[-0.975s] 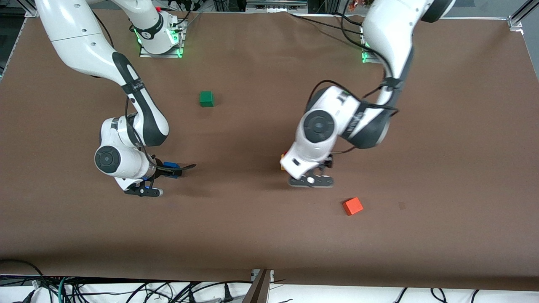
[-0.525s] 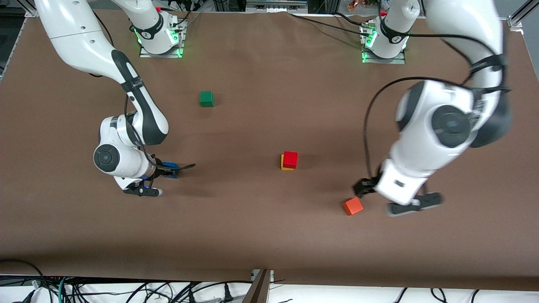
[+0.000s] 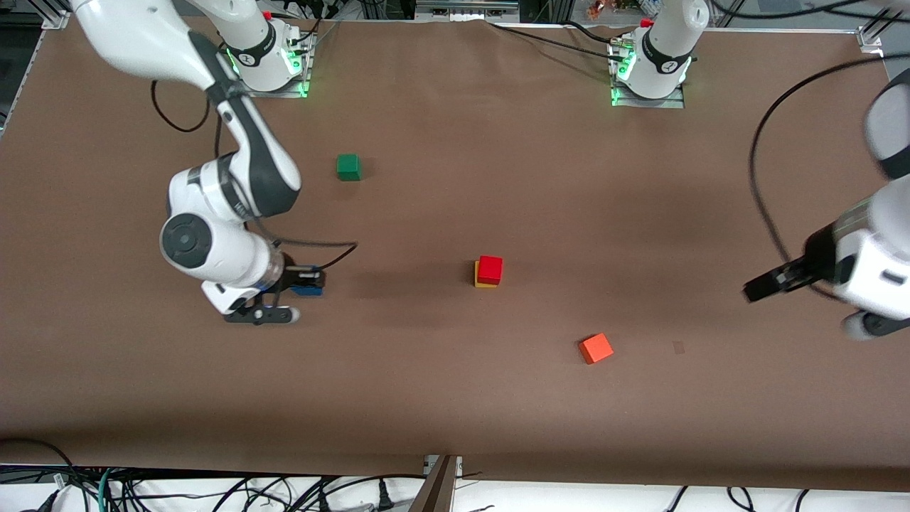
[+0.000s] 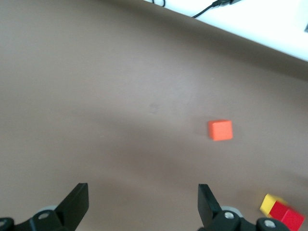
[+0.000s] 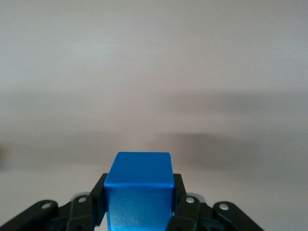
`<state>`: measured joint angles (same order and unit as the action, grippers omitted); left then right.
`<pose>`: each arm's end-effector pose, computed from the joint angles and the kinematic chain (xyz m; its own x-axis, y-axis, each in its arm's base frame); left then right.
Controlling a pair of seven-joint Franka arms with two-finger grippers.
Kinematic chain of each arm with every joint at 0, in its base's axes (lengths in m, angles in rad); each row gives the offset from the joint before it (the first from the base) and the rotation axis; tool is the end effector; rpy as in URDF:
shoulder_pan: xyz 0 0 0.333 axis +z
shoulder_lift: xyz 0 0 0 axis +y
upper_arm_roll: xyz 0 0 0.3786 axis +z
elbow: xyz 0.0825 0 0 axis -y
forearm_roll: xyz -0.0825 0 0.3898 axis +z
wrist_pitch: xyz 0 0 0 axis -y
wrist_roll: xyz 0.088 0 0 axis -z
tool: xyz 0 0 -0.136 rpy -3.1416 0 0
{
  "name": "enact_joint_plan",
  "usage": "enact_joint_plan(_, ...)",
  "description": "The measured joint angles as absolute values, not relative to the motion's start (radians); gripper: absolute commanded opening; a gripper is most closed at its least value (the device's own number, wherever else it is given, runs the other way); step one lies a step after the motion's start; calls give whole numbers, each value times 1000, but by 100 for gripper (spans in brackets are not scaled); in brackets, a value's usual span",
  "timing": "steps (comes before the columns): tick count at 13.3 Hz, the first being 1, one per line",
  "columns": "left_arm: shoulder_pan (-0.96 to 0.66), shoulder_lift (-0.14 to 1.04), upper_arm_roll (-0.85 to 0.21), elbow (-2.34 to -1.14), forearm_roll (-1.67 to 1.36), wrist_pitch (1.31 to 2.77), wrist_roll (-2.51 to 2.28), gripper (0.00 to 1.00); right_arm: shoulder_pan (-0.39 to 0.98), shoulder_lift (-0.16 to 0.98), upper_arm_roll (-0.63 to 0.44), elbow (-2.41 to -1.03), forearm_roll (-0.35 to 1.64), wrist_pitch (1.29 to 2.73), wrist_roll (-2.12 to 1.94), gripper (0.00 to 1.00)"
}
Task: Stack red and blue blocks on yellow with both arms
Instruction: 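Retract the left gripper while the right gripper carries the blue cube over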
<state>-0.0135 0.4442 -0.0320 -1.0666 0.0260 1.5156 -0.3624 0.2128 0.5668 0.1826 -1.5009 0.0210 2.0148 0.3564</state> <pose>0.7096 -0.0226 0.6097 0.9487 0.3160 0.0090 0.3161 -0.9487 -0.0096 0.6866 0.2633 0.3600 0.9965 0.0076 -0.0836 -0.0002 -0.9957 -0.0926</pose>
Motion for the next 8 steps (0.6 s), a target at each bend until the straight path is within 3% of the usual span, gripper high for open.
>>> enact_joint_plan(5,67,227,-33,-1330,26,1492,-227,100,465,677,181,-1266,-6,1947,590,37)
enact_joint_plan(8,72,173,-39,-1440,26,1517,-223,100,554,765,179,-1130,-8,1947,689,37)
